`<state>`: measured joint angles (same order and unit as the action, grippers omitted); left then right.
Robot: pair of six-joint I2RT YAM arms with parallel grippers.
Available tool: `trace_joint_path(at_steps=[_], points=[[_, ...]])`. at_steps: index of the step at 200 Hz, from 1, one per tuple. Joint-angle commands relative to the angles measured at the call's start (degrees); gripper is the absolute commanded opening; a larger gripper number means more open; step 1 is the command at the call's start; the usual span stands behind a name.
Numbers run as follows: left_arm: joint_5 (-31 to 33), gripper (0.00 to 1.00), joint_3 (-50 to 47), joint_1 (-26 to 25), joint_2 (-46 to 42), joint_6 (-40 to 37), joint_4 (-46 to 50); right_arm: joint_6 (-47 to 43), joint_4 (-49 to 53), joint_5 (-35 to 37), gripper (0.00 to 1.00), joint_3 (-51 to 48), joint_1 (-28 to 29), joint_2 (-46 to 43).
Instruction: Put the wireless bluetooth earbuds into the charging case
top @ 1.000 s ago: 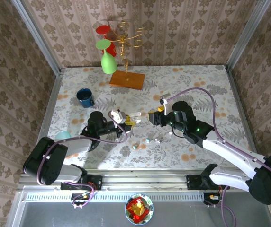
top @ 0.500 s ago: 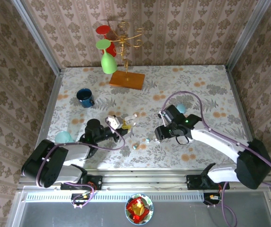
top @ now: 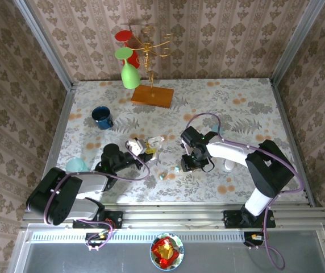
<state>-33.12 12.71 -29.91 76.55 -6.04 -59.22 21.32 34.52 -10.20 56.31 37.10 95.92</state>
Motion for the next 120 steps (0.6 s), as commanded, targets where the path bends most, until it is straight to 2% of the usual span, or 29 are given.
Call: trace_joint_path(at_steps=[1, 81, 101, 120], points=[[-0.2, 0.0, -0.6, 0.1, 0.7, -0.9, -1.9, 0.1, -0.1, -0.3, 0.32, 1.0, -0.4, 1.2], [-0.1, 0.0, -0.5, 0.2, 1.1, -0.9, -2.0, -0.1, 0.3, 3.4, 0.16, 1.2, -1.1, 0.9], [0.0, 0.0, -0.6, 0.3, 1.1, -0.7, -2.1, 0.0, -2.1, 0.8, 0.15, 0.4, -1.6, -0.8], [0.0, 0.0, -0.6, 0.3, 1.1, -0.7, -2.2, 1.1, -7.1, -5.0, 0.14, -1.5, -3.3, -2.4]])
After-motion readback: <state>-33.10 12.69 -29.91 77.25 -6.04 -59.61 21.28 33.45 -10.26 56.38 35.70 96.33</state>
